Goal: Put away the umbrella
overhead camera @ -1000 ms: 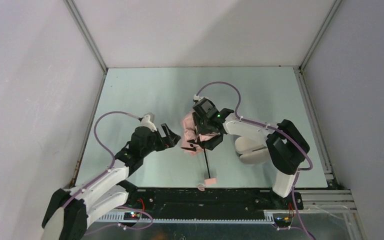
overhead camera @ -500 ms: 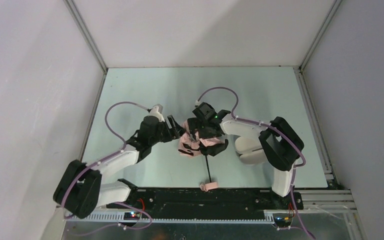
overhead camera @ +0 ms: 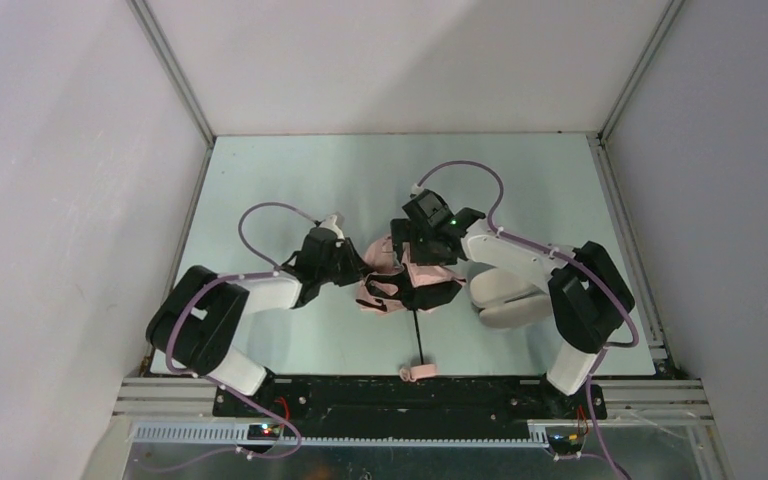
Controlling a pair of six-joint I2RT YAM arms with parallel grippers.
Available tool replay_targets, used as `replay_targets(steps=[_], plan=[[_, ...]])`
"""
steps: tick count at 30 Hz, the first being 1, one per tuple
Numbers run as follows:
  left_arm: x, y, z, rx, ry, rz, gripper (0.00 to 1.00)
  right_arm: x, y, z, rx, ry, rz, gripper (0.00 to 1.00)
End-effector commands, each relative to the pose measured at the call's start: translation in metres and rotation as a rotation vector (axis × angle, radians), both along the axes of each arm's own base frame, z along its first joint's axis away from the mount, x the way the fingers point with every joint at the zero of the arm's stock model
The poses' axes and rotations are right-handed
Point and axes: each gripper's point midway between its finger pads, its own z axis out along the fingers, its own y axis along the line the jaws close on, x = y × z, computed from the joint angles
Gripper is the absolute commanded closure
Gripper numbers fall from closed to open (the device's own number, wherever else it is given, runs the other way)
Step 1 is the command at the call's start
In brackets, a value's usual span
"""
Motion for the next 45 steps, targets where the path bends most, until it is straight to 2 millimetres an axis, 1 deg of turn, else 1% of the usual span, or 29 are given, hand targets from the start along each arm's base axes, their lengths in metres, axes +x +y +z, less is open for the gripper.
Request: replay_targets(steps=[1, 4, 5, 6, 9, 10, 13, 17, 19, 20, 21, 24, 25, 26, 27, 28, 30, 32, 33, 34, 35, 36, 37, 38, 39, 40, 41, 42, 45], plan=[[0.007, -0.022, 0.013, -0.011, -0.046, -0.057, 0.82, 0.008, 0.006, 0.004, 0.072, 0.026, -0.014, 0.01], [0.004, -0.037, 0.013, -0.008, -0.044, -0.080, 0.85, 0.004, 0.017, -0.023, 0.072, 0.081, -0.009, 0.01], [0.000, -0.043, 0.008, -0.005, -0.031, -0.095, 0.86, 0.003, 0.021, -0.028, 0.071, 0.085, -0.007, 0.01], [-0.003, -0.050, 0.008, -0.006, -0.027, -0.107, 0.88, 0.000, 0.023, -0.039, 0.060, 0.108, -0.013, 0.01], [-0.011, -0.059, -0.006, -0.008, 0.008, -0.121, 0.95, -0.005, 0.028, -0.060, 0.045, 0.148, -0.013, 0.00], [-0.016, -0.062, -0.010, -0.003, 0.017, -0.133, 0.98, -0.010, 0.029, -0.071, 0.020, 0.167, -0.006, 0.01], [-0.025, -0.062, -0.022, 0.024, 0.042, -0.135, 0.99, -0.022, 0.025, -0.094, -0.063, 0.207, 0.006, 0.00], [-0.029, -0.055, -0.030, 0.056, 0.045, -0.124, 0.99, -0.037, 0.024, -0.113, -0.114, 0.248, 0.038, 0.00], [-0.031, -0.047, -0.027, 0.085, 0.031, -0.114, 0.91, -0.036, 0.015, -0.118, -0.167, 0.231, 0.032, 0.01], [-0.032, -0.043, -0.020, 0.093, 0.021, -0.111, 0.87, -0.034, 0.012, -0.117, -0.183, 0.223, 0.027, 0.01], [-0.032, -0.037, -0.018, 0.118, 0.002, -0.100, 0.81, -0.032, 0.002, -0.118, -0.231, 0.207, 0.018, 0.00], [-0.033, -0.018, 0.009, 0.163, -0.054, -0.066, 0.68, -0.026, -0.014, -0.113, -0.337, 0.172, 0.009, 0.01], [-0.034, -0.013, 0.012, 0.180, -0.066, -0.058, 0.62, -0.027, -0.016, -0.114, -0.358, 0.170, 0.021, 0.01], [-0.036, -0.008, 0.022, 0.178, -0.082, -0.053, 0.58, -0.026, -0.017, -0.112, -0.378, 0.162, 0.025, 0.01], [-0.037, -0.004, 0.024, 0.186, -0.090, -0.048, 0.53, -0.028, -0.017, -0.113, -0.396, 0.161, 0.037, 0.01], [-0.039, 0.000, 0.031, 0.183, -0.099, -0.043, 0.50, -0.027, -0.017, -0.112, -0.408, 0.154, 0.042, 0.01], [-0.042, 0.005, 0.035, 0.181, -0.107, -0.030, 0.44, -0.029, -0.014, -0.114, -0.412, 0.159, 0.055, 0.01], [-0.043, 0.009, 0.032, 0.178, -0.097, -0.019, 0.39, -0.031, -0.008, -0.113, -0.386, 0.164, 0.068, 0.01], [-0.045, 0.011, 0.024, 0.179, -0.073, -0.022, 0.38, -0.031, -0.006, -0.112, -0.369, 0.168, 0.072, 0.01], [-0.043, 0.009, 0.022, 0.164, -0.068, -0.020, 0.38, -0.031, 0.004, -0.107, -0.315, 0.168, 0.084, 0.01], [-0.045, 0.007, 0.012, 0.161, -0.032, -0.033, 0.39, -0.031, 0.006, -0.105, -0.287, 0.175, 0.087, 0.00], [-0.042, 0.002, 0.011, 0.141, -0.033, -0.033, 0.39, -0.030, 0.018, -0.095, -0.221, 0.169, 0.098, 0.01], [-0.045, -0.002, 0.001, 0.131, 0.003, -0.056, 0.42, -0.030, 0.020, -0.092, -0.194, 0.172, 0.098, 0.01], [-0.044, -0.008, 0.002, 0.105, 0.002, -0.063, 0.43, -0.029, 0.028, -0.082, -0.145, 0.165, 0.106, 0.01], [-0.044, -0.010, -0.007, 0.110, 0.022, -0.064, 0.46, -0.027, 0.030, -0.075, -0.121, 0.160, 0.107, 0.01], [-0.041, -0.012, -0.008, 0.100, 0.020, -0.060, 0.49, -0.027, 0.035, -0.069, -0.095, 0.156, 0.113, 0.00], [-0.041, -0.012, -0.013, 0.108, 0.032, -0.057, 0.54, -0.028, 0.035, -0.066, -0.075, 0.165, 0.116, 0.00], [-0.038, -0.013, -0.014, 0.102, 0.026, -0.052, 0.58, -0.029, 0.040, -0.057, -0.032, 0.166, 0.125, 0.00], [-0.035, -0.016, -0.019, 0.094, 0.023, -0.056, 0.78, -0.032, 0.046, -0.046, 0.055, 0.172, 0.139, 0.01]])
